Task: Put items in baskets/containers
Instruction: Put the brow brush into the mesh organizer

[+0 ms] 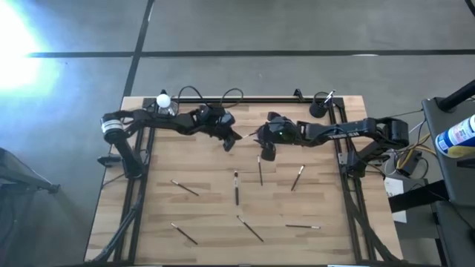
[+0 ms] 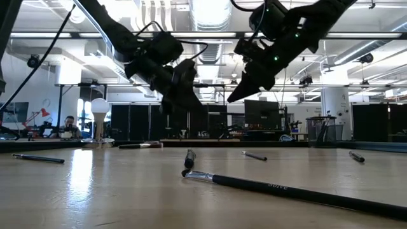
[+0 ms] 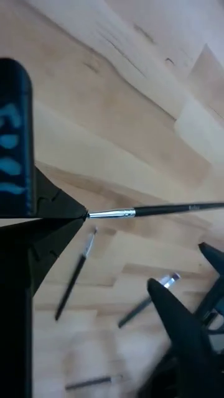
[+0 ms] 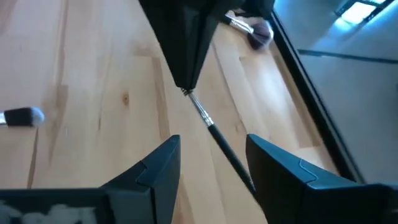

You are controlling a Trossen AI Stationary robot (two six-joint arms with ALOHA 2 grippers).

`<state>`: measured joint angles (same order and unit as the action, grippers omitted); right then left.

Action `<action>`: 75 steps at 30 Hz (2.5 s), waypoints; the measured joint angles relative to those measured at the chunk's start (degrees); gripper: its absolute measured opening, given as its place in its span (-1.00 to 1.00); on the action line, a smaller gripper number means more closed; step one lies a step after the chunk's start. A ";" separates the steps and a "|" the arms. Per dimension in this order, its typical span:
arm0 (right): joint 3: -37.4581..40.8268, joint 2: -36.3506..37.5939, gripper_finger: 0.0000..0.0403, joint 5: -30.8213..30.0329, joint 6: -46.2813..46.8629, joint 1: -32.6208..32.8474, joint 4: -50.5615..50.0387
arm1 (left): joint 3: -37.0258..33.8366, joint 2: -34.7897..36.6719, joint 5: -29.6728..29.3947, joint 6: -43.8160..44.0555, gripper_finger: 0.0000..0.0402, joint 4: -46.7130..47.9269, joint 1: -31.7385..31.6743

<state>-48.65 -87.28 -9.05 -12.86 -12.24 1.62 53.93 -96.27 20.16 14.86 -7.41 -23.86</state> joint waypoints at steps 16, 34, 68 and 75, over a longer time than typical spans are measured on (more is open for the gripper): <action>-25.57 -17.45 -0.36 -7.77 -11.65 0.38 -31.26 | 1.01 0.11 1.89 3.82 -1.00 -0.06 -0.07; -16.89 -9.81 -0.92 -9.19 -4.31 0.78 -27.10 | -1.11 1.21 -2.18 2.27 -0.83 0.12 -1.03; 27.96 4.82 -0.93 -47.56 4.95 -33.55 64.62 | -26.16 5.35 3.15 5.78 -0.72 -45.97 -1.07; 24.70 -5.20 -0.93 -48.02 12.24 -34.77 64.90 | -26.16 5.35 3.13 5.87 -0.72 -45.75 -1.07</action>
<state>-23.95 -92.48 -57.07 -0.62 -47.01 66.52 27.77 -90.91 23.29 20.73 -53.16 -24.93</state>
